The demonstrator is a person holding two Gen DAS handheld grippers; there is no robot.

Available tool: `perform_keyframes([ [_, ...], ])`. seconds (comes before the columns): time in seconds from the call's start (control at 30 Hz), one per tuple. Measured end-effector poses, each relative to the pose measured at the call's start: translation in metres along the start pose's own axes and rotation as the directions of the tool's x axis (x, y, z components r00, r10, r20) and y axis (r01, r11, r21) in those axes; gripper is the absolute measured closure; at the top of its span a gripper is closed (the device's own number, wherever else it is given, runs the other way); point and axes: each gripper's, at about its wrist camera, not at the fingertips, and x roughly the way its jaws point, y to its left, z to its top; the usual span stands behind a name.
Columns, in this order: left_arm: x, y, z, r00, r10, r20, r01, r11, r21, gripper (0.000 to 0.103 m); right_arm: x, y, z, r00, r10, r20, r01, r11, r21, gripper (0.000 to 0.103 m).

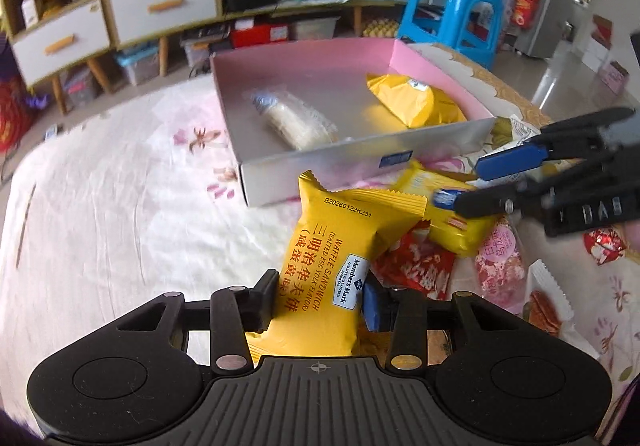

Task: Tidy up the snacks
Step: 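Grasp the yellow blue-label snack pack with the right tool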

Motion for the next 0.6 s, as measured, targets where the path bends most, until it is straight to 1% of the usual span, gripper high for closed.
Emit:
perform_keyframes([
  [0.03,0.000,0.001,0.000,1.000,-0.001,-0.012,0.000,1.000,-0.020,0.063,0.002,0.002,-0.001,1.000,-0.003,-0.009,0.003,1.000,-0.008,0.047],
  [0.1,0.001,0.001,-0.001,1.000,0.004,-0.031,-0.006,0.999,-0.049,0.063,0.004,0.009,-0.002,1.000,-0.012,-0.012,0.011,0.999,-0.035,0.042],
  [0.27,-0.002,-0.001,-0.003,0.999,0.035,-0.042,-0.038,0.997,-0.072,0.063,0.013,0.027,-0.006,0.999,-0.037,-0.028,0.032,0.989,-0.146,0.042],
  [0.3,-0.003,-0.001,-0.003,0.998,0.036,-0.043,-0.039,0.996,-0.077,0.063,0.016,0.031,-0.007,0.999,-0.044,-0.029,0.038,0.984,-0.174,0.043],
  [0.37,-0.003,-0.001,-0.003,0.998,0.037,-0.044,-0.040,0.996,-0.082,0.063,0.021,0.035,-0.010,0.998,-0.061,-0.022,0.055,0.974,-0.219,0.048],
  [0.43,-0.003,-0.001,-0.005,0.998,0.039,-0.051,-0.043,0.996,-0.082,0.063,0.026,0.038,-0.010,0.997,-0.080,-0.023,0.072,0.966,-0.248,0.056],
  [0.53,-0.003,-0.003,-0.007,0.998,0.044,-0.055,-0.048,0.996,-0.078,0.063,0.032,0.036,-0.008,0.995,-0.097,-0.030,0.087,0.963,-0.254,0.061],
  [0.6,-0.005,-0.003,-0.008,0.997,0.048,-0.053,-0.052,0.996,-0.077,0.063,0.031,0.033,-0.006,0.995,-0.094,-0.031,0.084,0.968,-0.238,0.062],
])
